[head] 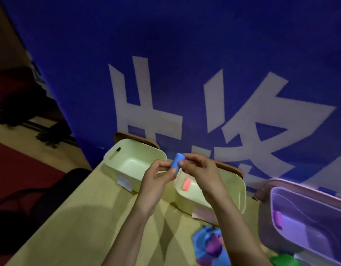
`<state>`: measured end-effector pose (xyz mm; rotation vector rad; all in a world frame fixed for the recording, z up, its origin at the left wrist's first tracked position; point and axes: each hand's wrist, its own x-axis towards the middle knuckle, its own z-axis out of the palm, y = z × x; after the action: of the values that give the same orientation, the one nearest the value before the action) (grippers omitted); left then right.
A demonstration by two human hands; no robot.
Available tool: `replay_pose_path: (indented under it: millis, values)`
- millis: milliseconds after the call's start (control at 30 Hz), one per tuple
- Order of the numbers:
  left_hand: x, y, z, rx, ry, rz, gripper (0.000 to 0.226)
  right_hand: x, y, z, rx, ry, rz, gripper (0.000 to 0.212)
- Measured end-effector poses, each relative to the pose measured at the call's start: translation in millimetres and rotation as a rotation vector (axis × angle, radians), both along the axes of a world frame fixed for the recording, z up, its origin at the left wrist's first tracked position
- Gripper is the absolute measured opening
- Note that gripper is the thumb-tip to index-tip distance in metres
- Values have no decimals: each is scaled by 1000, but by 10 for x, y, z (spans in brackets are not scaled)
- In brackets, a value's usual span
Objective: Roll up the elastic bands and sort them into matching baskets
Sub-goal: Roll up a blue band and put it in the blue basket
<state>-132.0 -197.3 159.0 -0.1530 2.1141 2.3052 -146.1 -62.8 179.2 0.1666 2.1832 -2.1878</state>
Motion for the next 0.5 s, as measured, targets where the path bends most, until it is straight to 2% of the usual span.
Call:
replay_pose_path:
  millis: [133,333,467,500]
  values:
    - [-441,-461,9,-33,-48,33,12,-520,-448,-16,-41,-19,76,17]
    - [-1228,-1069,-440,-95,-168,111,9,-1461,-1148,-505,-68,-227,147,10]
    - [-1773,-1493,-809,-307,-319,1,15,-2025,-1604,-1001,-35,-392,119,5]
    - [-1888,-1588,-904,-366,-378,-14,22,-2125,-1702,-1131,-15,-438,125,15]
